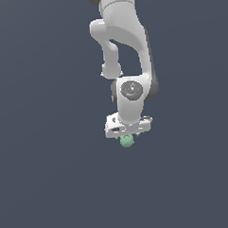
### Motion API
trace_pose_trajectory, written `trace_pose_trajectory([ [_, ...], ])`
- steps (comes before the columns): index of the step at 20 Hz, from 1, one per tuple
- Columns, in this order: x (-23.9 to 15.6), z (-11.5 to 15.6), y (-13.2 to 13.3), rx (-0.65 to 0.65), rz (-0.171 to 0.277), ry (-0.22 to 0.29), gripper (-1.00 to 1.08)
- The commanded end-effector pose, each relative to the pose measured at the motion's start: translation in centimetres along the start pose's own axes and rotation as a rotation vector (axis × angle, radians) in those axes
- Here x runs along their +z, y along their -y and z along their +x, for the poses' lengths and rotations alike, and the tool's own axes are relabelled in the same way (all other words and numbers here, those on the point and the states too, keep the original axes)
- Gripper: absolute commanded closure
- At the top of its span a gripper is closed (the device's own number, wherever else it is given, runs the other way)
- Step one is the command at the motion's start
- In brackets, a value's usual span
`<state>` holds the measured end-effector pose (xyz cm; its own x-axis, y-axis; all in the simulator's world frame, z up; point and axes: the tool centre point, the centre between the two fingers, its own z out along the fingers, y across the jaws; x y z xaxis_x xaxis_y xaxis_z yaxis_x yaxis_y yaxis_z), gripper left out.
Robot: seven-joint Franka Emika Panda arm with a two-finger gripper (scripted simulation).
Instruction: Pick up the object and move it to a goal position.
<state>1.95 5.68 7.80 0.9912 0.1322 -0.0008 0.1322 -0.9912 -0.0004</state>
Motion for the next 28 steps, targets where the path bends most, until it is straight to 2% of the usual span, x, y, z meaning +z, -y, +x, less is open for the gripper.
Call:
trace_pose_trajectory([
  [1,1.3,-0.1,0.0,0.000,0.000,0.001,-0.92],
  [10,3.9,0.1,0.0,-0.001,0.000,-0.001,-0.92],
  [11,3.9,0.1,0.0,-0.001,0.000,-0.001,1.08],
  [28,2.7,-0.3,0.3,-0.001,0.000,-0.001,1.08],
])
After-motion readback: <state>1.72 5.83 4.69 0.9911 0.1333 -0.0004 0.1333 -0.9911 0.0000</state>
